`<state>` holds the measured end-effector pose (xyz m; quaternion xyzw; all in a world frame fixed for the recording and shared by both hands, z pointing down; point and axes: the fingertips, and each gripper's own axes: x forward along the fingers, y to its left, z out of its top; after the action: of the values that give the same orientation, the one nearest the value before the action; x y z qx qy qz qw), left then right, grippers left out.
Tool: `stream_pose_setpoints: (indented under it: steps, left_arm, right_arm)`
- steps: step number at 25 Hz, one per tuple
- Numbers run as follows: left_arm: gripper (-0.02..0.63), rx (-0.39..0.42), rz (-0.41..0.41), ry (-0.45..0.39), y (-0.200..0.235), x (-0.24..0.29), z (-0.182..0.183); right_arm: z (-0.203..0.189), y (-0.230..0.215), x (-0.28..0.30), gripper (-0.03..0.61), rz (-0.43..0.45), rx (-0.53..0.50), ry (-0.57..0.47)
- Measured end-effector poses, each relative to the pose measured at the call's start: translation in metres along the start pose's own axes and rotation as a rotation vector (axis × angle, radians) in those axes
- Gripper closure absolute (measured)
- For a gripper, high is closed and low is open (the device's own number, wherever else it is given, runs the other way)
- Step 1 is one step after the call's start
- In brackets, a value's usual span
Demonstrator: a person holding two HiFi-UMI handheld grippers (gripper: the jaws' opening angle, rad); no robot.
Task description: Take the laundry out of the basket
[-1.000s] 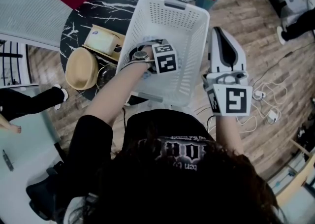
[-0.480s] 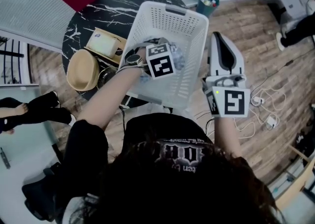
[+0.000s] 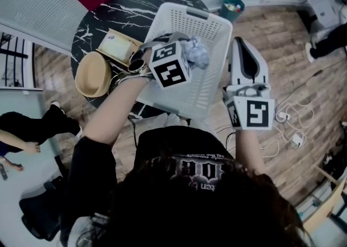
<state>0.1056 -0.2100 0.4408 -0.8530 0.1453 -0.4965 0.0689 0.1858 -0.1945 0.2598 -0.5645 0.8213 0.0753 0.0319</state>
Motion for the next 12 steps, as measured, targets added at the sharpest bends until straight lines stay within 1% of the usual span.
stream_pose_setpoints:
  steps: [8,12]
  left_arm:
    - [0.328,0.028,0.136,-0.133,0.019,-0.058,0.043]
    - [0.328,0.006,0.194,-0.207,0.026,-0.086,0.060]
  right_arm:
    - [0.006,0.011,0.002,0.549,0.033,-0.006,-0.016]
    - [0.013,0.013,0.004,0.549,0.048,-0.012,-0.029]
